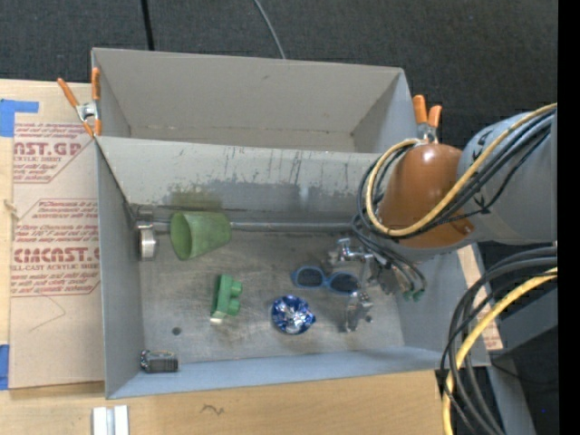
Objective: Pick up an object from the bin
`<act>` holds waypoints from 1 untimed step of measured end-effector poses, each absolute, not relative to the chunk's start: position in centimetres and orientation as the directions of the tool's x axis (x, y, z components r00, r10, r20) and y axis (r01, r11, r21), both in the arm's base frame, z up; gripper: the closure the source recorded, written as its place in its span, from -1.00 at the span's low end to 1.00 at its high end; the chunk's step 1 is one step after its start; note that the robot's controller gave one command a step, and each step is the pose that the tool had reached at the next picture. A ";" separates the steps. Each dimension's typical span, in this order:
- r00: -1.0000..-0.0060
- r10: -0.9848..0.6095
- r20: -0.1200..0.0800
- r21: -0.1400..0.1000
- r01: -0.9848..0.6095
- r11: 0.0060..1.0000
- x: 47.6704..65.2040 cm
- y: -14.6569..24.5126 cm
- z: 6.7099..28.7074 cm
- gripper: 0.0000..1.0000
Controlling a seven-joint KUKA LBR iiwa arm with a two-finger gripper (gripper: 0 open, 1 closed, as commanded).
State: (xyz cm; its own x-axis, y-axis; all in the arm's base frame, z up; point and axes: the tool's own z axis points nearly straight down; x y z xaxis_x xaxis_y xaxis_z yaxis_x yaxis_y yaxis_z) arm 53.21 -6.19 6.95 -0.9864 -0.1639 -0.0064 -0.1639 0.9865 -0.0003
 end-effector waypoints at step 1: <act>-0.986 -0.165 0.004 0.000 -0.165 0.986 53.0 -6.2 7.3 1.00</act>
Offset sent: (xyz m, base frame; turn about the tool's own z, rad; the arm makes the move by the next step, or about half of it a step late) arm 0.0000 0.0000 0.0000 0.0000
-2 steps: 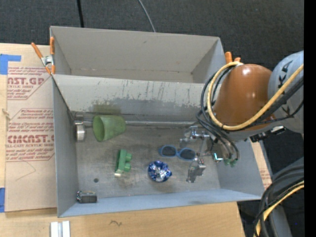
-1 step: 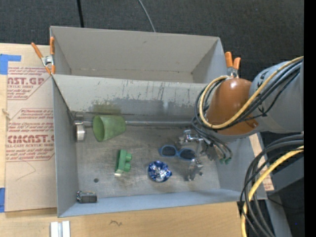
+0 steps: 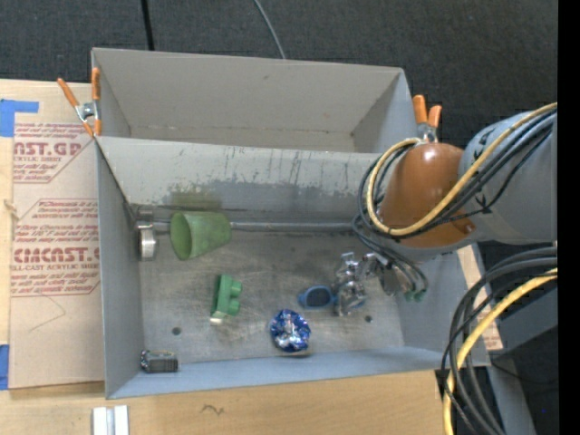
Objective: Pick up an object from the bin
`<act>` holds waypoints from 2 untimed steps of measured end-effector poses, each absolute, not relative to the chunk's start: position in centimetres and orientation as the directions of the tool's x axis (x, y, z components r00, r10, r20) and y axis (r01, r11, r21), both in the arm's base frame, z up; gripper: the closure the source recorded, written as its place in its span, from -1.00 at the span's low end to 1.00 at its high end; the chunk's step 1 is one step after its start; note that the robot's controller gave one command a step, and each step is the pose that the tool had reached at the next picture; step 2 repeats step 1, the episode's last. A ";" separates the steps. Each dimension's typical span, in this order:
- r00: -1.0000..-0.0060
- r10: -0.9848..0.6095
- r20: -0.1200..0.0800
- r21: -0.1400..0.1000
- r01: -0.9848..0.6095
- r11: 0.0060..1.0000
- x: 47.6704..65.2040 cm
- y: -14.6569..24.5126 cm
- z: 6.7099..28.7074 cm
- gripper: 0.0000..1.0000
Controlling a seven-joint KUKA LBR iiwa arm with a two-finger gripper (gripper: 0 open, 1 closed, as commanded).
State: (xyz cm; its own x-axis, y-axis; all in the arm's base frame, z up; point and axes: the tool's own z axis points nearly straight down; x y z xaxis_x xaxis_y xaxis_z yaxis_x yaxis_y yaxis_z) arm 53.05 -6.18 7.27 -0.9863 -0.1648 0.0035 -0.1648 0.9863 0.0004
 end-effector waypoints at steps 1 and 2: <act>-0.886 -0.463 -0.008 -0.005 -0.463 0.886 52.8 -6.4 25.6 1.00; -0.886 -0.463 -0.008 -0.005 -0.463 0.886 52.8 -6.4 25.6 1.00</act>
Offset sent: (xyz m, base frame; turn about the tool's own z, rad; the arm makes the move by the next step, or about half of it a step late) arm -0.0048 -0.0025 0.1796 -0.3165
